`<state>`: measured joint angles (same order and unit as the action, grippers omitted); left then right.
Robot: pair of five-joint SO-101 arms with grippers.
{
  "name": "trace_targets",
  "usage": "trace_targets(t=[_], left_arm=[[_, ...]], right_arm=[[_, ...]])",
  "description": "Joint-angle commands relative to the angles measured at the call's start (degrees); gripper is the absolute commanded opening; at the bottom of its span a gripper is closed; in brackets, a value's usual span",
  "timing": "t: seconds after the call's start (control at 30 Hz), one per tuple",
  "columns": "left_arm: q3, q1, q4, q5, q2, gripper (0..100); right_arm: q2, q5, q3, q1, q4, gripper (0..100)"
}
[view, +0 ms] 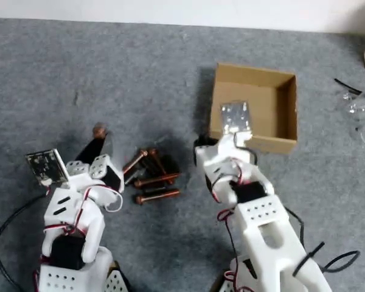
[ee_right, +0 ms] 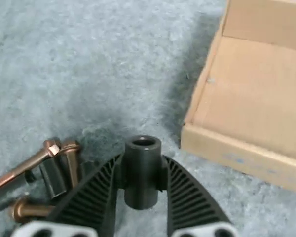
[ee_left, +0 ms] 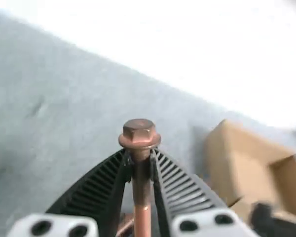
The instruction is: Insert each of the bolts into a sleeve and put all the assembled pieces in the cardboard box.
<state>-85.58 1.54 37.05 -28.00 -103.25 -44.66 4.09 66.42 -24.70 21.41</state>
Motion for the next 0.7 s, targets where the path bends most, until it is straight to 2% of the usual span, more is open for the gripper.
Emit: trace_targets(t=[0.0, 0.17, 0.27, 0.47, 0.67], left_arm=[[0.22, 7.34, -16.88, 0.0, -0.04, 1], [-3.3, 12.18, -34.81, 0.0, -0.04, 1], [-5.76, 13.49, -40.7, 0.0, -0.04, 1], [-7.6, 13.76, -41.32, -0.09, -0.57, 1], [-1.71, 13.85, -41.67, -0.09, -0.57, 1]], right_arm=[[-6.9, -2.55, 2.86, -2.15, -4.53, 0.4], [-14.11, -3.6, 9.01, -3.91, -9.71, 0.4], [-17.8, -3.6, 11.74, -6.02, -11.3, 0.4], [-27.12, -3.69, 16.04, -10.42, -11.3, 0.4], [-37.58, -3.69, 20.26, -11.3, -10.42, 0.4]])
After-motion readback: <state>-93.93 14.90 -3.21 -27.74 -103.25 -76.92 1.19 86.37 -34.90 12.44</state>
